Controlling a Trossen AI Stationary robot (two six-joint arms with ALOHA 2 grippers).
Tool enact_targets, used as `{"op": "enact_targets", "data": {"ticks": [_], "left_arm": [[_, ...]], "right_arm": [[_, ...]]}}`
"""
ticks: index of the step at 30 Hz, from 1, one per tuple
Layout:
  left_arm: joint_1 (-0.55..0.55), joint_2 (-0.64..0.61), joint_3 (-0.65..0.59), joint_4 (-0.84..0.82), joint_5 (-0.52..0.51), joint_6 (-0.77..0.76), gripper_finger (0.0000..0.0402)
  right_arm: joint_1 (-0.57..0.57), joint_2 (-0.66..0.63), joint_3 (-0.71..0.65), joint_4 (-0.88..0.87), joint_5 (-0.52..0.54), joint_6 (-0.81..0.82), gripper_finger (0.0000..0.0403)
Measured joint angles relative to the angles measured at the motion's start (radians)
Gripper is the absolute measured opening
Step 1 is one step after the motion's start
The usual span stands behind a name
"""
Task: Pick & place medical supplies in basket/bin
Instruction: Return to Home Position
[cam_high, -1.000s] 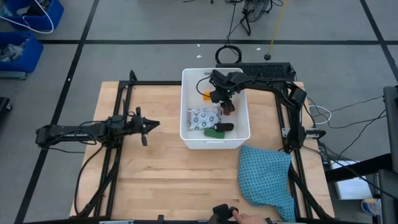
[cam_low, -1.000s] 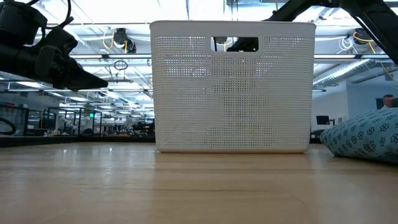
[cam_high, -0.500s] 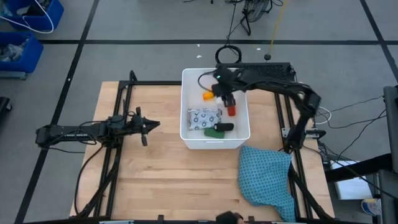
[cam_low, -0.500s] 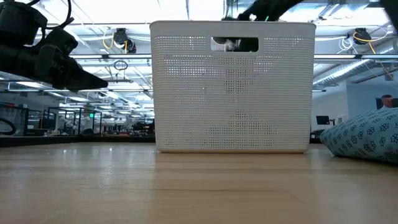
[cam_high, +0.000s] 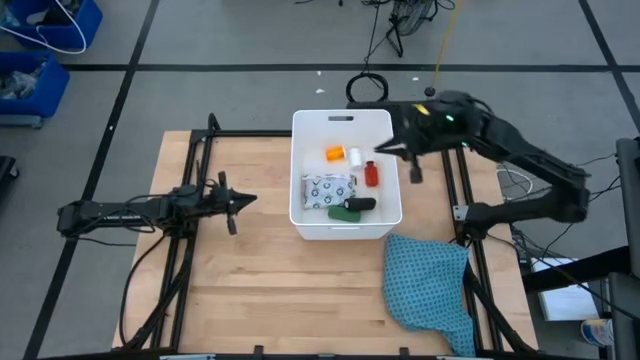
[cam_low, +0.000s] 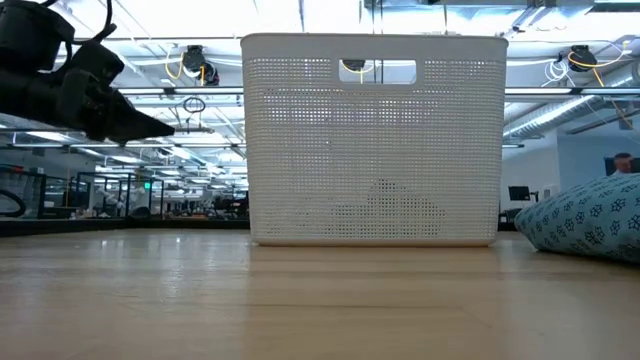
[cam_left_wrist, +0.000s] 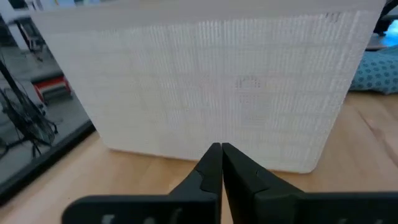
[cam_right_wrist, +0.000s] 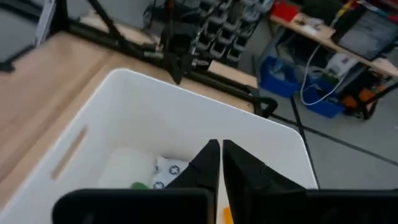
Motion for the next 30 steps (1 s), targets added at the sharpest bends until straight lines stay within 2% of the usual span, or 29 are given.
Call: {"op": "enact_targets", "data": {"ticks": [5, 9, 17, 23, 30], "left_arm": [[0.000, -0.001, 0.000, 0.028, -0.002, 0.054, 0.0004], [0.000, -0.001, 0.000, 0.070, -0.025, 0.099, 0.0003], [0.000, -0.001, 0.000, 0.140, 0.016, 0.146, 0.0002], [0.000, -0.001, 0.000, 0.165, 0.053, 0.145, 0.0001], [0.000, -0.001, 0.000, 0.162, 0.053, 0.132, 0.0001]], "right_arm": [[0.000, -0.232, -0.272, 0.139, 0.005, 0.099, 0.0002], [0.018, -0.422, -0.520, 0.295, -0.061, 0.212, 0.0002], [0.053, -0.800, -0.934, 0.552, -0.064, 0.389, 0.0001], [0.052, -0.985, -1.116, 0.672, -0.015, 0.457, 0.0000], [0.052, -1.047, -1.212, 0.689, -0.012, 0.499, 0.0000]]}}
